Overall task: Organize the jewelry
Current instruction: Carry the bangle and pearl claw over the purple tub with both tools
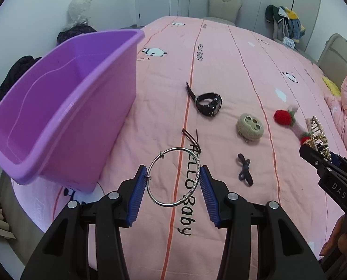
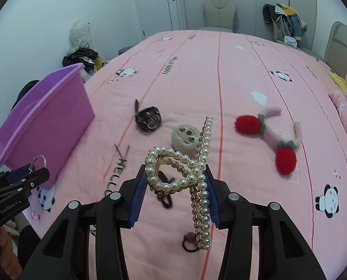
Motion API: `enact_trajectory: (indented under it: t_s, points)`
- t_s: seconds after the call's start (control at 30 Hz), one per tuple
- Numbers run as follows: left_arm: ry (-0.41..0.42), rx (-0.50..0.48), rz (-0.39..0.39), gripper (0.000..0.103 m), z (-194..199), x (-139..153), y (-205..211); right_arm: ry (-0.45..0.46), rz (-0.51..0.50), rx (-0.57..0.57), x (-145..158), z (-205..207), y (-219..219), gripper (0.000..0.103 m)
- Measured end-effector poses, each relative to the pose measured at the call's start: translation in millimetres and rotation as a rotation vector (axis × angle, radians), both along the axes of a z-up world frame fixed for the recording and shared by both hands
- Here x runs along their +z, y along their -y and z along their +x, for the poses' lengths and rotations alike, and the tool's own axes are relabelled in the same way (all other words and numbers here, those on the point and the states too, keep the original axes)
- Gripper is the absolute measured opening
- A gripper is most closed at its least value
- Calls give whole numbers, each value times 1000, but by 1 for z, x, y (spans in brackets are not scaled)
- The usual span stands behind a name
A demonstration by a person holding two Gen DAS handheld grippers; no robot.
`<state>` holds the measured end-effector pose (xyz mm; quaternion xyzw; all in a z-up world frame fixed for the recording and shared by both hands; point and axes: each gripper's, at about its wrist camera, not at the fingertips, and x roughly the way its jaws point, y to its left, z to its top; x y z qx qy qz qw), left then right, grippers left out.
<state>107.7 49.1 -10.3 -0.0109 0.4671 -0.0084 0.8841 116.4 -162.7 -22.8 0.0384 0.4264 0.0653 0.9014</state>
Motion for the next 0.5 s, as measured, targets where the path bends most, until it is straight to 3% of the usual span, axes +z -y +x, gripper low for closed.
enact_trajectory:
  t_s: [0.27, 0.5]
  points:
    - [62, 127, 20, 45, 15, 71, -70, 99, 46, 193, 75, 30, -97, 45]
    - [64, 283, 57, 45, 35, 94, -151, 111, 60, 359, 104, 64, -188, 45]
